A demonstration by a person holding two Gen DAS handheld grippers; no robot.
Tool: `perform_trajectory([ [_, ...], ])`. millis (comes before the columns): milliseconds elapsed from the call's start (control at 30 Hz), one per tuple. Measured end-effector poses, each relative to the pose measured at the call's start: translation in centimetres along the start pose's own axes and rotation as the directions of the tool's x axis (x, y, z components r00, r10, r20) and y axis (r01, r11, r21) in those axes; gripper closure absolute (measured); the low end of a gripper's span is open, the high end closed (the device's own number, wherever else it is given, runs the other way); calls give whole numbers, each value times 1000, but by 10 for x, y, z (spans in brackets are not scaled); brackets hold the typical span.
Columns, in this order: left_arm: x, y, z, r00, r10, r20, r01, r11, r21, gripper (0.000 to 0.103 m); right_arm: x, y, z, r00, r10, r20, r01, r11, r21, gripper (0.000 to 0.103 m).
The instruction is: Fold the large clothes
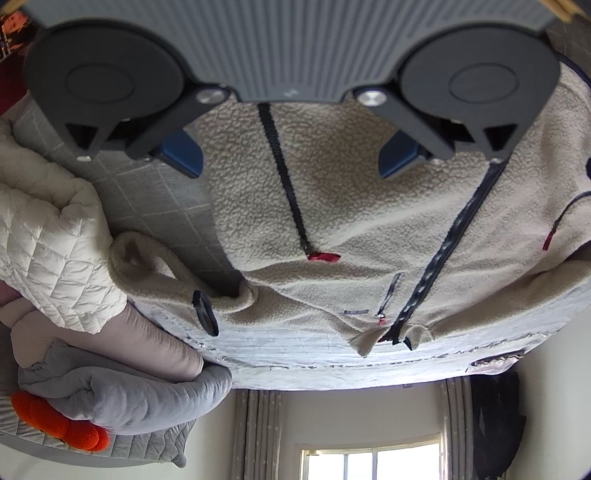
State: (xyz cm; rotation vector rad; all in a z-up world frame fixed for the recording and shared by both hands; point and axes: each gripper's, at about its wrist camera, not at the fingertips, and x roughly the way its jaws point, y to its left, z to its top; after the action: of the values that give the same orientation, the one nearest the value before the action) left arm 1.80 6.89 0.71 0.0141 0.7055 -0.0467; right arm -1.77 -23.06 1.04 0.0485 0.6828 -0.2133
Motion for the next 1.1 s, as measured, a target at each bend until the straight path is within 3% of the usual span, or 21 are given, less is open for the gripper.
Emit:
perform_trajectory([
  [67,6,25,3,998,-56,-43,54,998,-41,0,3,-12,0,1000,-2,15,2,1000,-5,0],
  [133,14,52,6,983,-152,-104,143,985,-96,0,9,-25,1,1000,1,-17,-1,1000,15,0],
  [200,19,81,6,957,-265,-116,238,949,-209,0,16,-40,1,997,38,-60,-35,998,55,0],
  [267,20,105,4,927,-358,-110,305,891,-335,0,24,-54,0,986,104,-133,-92,992,90,0],
  [367,7,118,-2,901,-429,-73,369,842,-394,0,30,-72,-9,969,176,-176,-150,977,154,0],
  [533,-28,115,-16,921,-387,-47,361,890,-278,0,36,-106,-26,947,250,-202,-194,945,262,0],
  [633,-26,132,-22,955,-291,-52,267,925,-270,0,43,-124,-35,911,356,-206,-264,890,370,1],
  [667,-19,141,-22,971,-235,-50,212,936,-279,0,48,-127,-38,893,398,-209,-291,866,405,4],
  [733,-10,156,-24,981,-187,-46,164,937,-309,2,58,-130,-44,851,478,-218,-334,813,477,16],
  [800,7,166,-26,975,-204,-84,164,927,-336,2,62,-128,-46,836,506,-214,-356,796,491,24],
  [833,19,169,-27,966,-226,-125,170,921,-352,2,62,-127,-46,836,505,-215,-359,799,483,36],
  [867,33,171,-30,953,-250,-171,174,914,-367,12,62,-126,-46,833,509,-218,-362,799,481,57],
  [900,44,171,-34,939,-269,-216,173,908,-380,19,63,-126,-45,826,518,-220,-368,793,486,67],
  [933,52,170,-39,922,-297,-250,181,899,-400,36,63,-127,-45,822,526,-217,-374,787,491,82],
  [967,56,168,-44,910,-319,-264,193,891,-410,54,61,-127,-44,821,531,-209,-380,783,492,87],
  [1033,54,163,-48,910,-323,-260,206,897,-392,74,54,-132,-42,826,534,-180,-397,778,487,89],
  [1067,46,161,-49,914,-328,-240,222,898,-381,83,47,-135,-40,832,532,-161,-404,778,481,90],
  [1100,37,159,-50,916,-336,-220,239,896,-373,84,38,-138,-38,839,525,-142,-410,782,469,91],
])
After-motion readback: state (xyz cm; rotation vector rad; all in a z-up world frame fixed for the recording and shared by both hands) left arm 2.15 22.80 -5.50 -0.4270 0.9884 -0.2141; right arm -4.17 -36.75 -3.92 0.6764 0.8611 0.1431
